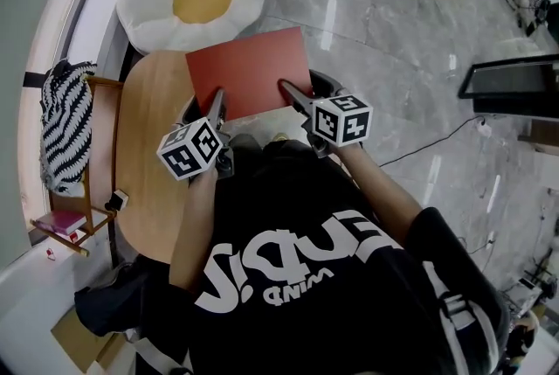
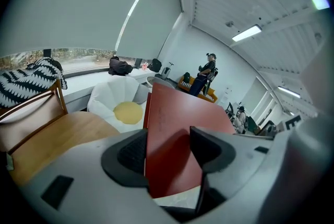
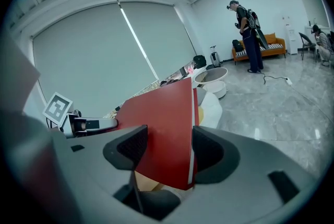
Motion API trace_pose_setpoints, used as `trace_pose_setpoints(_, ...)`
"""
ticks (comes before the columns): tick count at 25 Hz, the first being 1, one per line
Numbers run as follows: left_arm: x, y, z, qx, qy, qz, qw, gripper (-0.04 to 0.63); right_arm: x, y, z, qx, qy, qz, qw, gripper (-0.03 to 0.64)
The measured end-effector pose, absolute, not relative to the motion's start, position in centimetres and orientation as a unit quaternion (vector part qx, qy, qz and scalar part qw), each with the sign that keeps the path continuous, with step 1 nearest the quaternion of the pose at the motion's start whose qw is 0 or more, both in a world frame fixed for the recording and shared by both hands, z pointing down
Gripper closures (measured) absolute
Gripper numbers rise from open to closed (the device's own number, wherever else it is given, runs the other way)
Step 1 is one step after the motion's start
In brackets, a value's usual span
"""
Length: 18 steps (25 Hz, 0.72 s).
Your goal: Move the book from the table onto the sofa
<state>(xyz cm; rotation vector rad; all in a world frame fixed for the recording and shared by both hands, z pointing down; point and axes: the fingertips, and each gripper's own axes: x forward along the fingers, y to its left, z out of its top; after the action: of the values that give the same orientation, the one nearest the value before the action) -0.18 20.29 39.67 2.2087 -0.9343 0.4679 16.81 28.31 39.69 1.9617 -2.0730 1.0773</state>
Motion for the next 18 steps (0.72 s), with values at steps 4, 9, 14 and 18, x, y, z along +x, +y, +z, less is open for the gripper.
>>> trace_pose_setpoints(4,0.9,18.9,39.1,0.847,-0.369,0.173,0.340,0.350,18.1,26.5,39.1,0.638,-0.687,0.345,0.043,0.347)
trace_pose_setpoints(9,2.6,16.3,39.6,0.849,-0.371,0.173,0.335,0.351,19.7,24.0,39.8,0.638,-0.687,0.345,0.038,0.347)
trace_pose_setpoints(14,5.5,13.3,40.3,0.853,-0.362,0.174,0.335,0.351,22.5,21.3,40.5,0.644,-0.683,0.343,0.039,0.347)
trace_pose_setpoints(18,7.9,9.9,40.6,0.854,-0.358,0.176,0.335,0.351,24.8,18.1,40.7,0.647,-0.679,0.344,0.040,0.347)
